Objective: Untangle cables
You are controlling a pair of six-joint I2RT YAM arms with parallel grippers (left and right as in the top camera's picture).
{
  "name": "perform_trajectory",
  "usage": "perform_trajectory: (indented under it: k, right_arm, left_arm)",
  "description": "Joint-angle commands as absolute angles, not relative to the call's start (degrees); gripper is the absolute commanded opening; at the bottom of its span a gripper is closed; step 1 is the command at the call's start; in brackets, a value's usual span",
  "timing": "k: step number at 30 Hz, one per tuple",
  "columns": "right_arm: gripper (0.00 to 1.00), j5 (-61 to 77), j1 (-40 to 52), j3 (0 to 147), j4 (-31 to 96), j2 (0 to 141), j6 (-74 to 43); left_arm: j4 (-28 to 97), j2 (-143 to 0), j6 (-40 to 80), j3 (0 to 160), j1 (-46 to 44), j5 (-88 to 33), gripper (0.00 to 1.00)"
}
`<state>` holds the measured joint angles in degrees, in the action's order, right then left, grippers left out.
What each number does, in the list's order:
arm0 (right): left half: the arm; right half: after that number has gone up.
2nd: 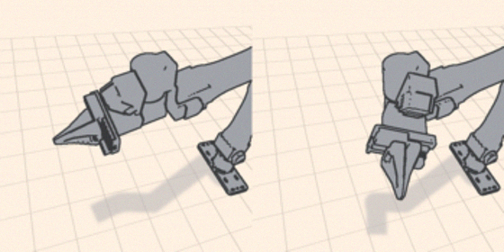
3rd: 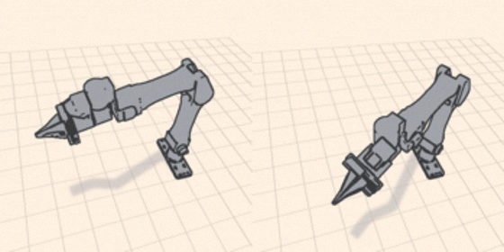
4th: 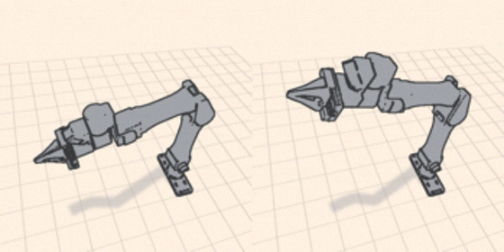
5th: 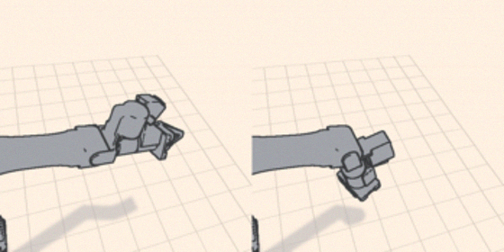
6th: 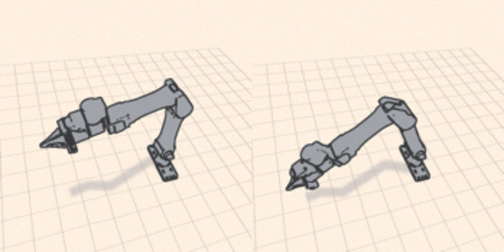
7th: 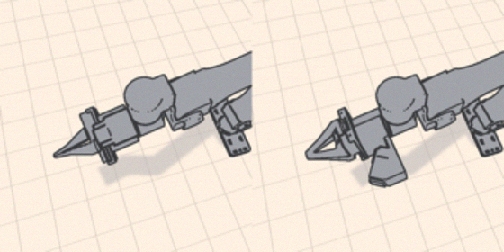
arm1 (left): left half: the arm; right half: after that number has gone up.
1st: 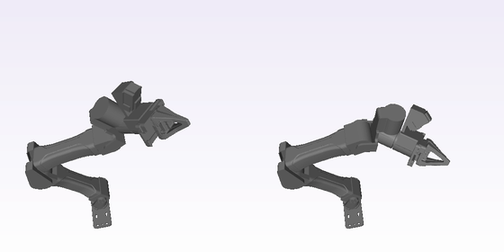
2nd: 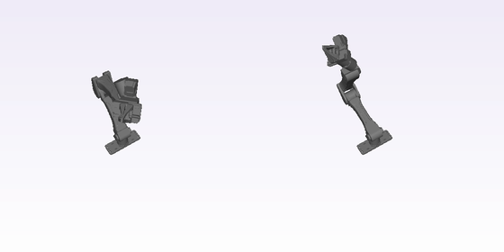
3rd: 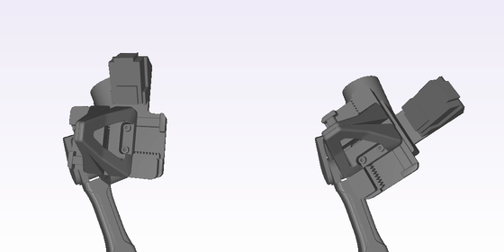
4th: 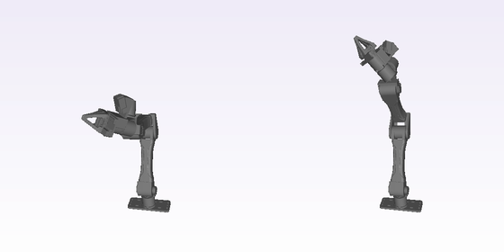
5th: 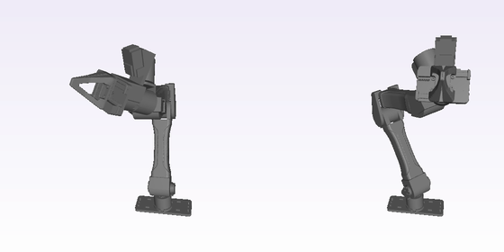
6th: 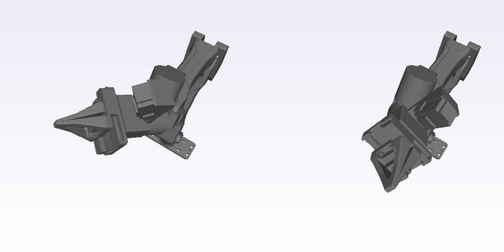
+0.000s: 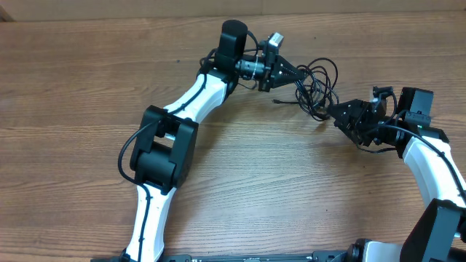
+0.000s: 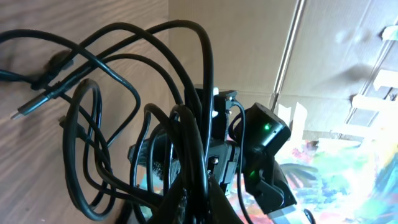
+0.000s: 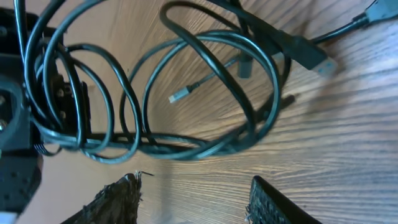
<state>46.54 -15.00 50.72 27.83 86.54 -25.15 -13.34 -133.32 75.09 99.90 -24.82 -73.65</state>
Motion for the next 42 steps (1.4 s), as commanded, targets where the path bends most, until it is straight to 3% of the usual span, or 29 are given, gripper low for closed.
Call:
perform_trajectory:
  k: [1,10,16,21,42]
  right_arm:
    - [0.52,47.7,-14.8,51.8,27.3,86.8,-29.0]
    - [0.48,43.6,-9.0,51.8,26.9,86.8,-29.1]
    - [0.46,37.1,-6.0,51.8,24.9,86.8,-35.7]
    - [0.40,35.5,-5.9,51.8,21.9,86.8,-41.1]
    - [0.40,23.6,-5.8,51.8,21.7,86.8,-43.7]
  left_arm:
    - [-13.8,-133.6,77.2,100.0,-25.6,-73.2,0.04]
    - [-13.8,-133.6,78.6,100.0,-27.2,-70.0,0.04]
    - [-13.8,-133.6,78.4,100.0,-27.8,-69.9,0.04]
    - [-13.8,-133.6,76.2,100.0,-27.8,-70.1,0.04]
    - [-13.8,-133.6,76.8,100.0,-29.0,-70.8,0.04]
